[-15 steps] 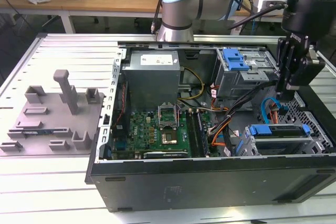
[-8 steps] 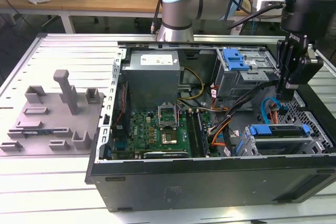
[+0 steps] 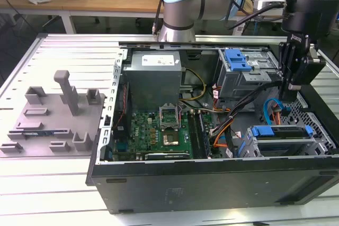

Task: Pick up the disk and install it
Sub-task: 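Insert the first disk wire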

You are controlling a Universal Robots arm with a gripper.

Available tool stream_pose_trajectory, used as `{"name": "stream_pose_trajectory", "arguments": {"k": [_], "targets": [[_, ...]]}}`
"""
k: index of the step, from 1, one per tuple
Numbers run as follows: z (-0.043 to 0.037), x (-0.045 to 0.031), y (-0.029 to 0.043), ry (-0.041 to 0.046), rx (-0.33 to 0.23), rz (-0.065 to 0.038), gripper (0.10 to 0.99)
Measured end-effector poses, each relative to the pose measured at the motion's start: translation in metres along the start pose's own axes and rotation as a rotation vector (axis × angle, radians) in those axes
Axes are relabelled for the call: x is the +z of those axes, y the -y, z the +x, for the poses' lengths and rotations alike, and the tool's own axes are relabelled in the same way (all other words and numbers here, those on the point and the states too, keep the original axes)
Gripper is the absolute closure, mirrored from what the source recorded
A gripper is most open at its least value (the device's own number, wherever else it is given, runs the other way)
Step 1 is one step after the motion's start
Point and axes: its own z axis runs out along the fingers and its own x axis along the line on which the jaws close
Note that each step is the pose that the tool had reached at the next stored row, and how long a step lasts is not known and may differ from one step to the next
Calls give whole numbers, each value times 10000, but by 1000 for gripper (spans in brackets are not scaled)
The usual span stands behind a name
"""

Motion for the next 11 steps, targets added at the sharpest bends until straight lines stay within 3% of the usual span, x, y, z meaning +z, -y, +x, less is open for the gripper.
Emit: {"name": "stream_pose_trajectory", "arguments": {"k": [6, 11], "targets": [[-45, 9, -10, -74, 92, -20, 812], [-92, 3, -20, -227, 161, -15, 812]]}}
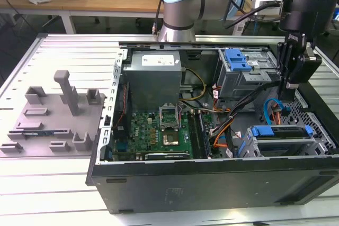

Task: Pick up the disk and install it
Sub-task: 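Insert the first disk wire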

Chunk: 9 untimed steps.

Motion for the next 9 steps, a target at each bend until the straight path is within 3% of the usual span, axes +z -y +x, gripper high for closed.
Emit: {"name": "stream_pose_trajectory", "arguments": {"k": [4, 6, 9], "targets": [[-29, -2, -6, -162, 40, 19, 812], [-32, -1, -6, -213, 52, 26, 894], [-35, 1, -4, -280, 61, 38, 922]]}}
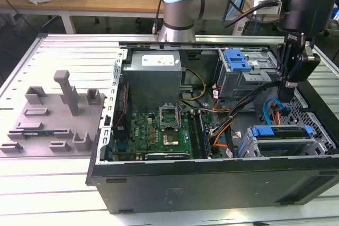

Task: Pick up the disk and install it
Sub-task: 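Insert the first disk wire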

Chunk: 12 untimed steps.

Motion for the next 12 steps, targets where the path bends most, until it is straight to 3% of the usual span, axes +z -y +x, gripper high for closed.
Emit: {"name": "stream_pose_trajectory", "arguments": {"k": [5, 8, 10, 12], "targets": [[0, 2, 0, -3, 2, -1, 922], [36, -4, 9, 113, 4, -27, 922], [81, -47, 21, 124, 5, -29, 922], [150, -17, 37, 226, 8, -54, 922]]}}
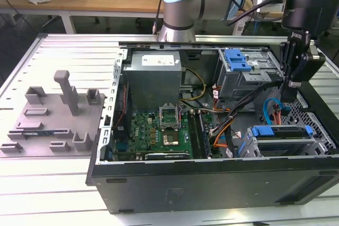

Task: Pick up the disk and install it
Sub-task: 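Insert the first disk wire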

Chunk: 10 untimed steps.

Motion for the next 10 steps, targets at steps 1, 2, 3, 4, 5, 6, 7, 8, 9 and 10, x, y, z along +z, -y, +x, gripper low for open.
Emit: {"name": "stream_pose_trajectory", "arguments": {"k": [1, 2, 3, 4, 5, 6, 7, 8, 9, 10], "targets": [[24, 10, 6, 41, 0, -10, 922], [58, 24, 14, 96, 1, -23, 922], [88, 37, 22, 145, 3, -35, 922], [137, 58, 35, 252, 4, -60, 922], [156, 64, 40, 321, 6, -76, 922], [169, 66, 44, 383, 7, -92, 922], [189, 69, 50, 483, 10, -116, 922], [225, 70, 66, 623, 13, -149, 922], [249, 70, 83, 715, 16, -171, 922], [261, 71, 92, 756, 16, -181, 922]]}}
